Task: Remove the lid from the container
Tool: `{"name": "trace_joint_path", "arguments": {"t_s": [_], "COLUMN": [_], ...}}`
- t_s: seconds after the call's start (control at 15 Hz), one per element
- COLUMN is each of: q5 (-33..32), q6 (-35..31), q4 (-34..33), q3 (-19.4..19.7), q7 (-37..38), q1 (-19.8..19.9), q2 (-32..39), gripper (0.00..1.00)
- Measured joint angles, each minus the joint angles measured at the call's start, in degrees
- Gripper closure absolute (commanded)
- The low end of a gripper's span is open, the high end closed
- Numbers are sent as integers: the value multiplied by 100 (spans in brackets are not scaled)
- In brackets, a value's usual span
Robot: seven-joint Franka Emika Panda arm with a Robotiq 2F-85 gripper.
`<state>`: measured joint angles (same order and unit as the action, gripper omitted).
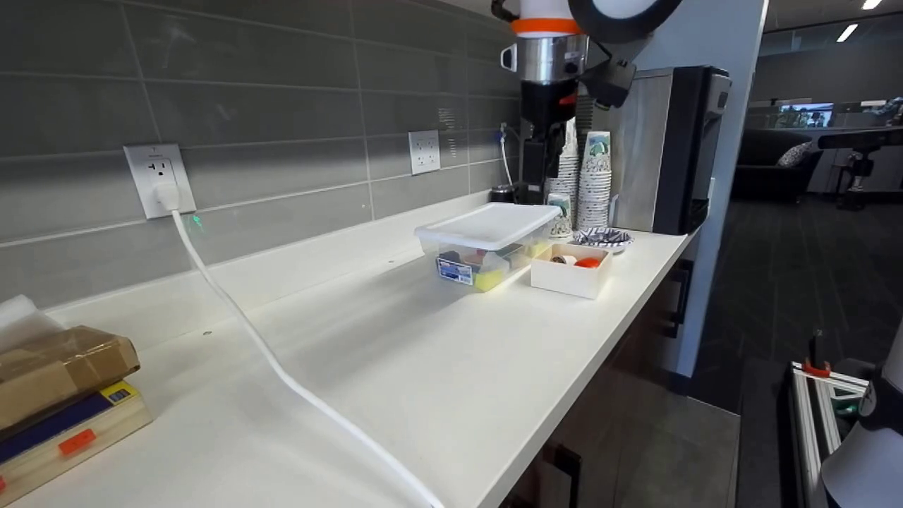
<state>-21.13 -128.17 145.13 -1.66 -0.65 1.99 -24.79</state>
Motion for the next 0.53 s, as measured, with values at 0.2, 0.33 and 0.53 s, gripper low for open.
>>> {"name": "trace_joint_path", "arguments": {"t_s": [0.2, 0.33, 0.53], "q5": [-554, -910, -1367], "q6": [-302, -346, -356], "q4": [-22, -101, -296], "q3": [-284, -435, -561], "q7": [828, 1313, 1881], "q1": [187, 259, 268], "q2": [415, 660, 1017], "gripper": [0, 0, 0]}}
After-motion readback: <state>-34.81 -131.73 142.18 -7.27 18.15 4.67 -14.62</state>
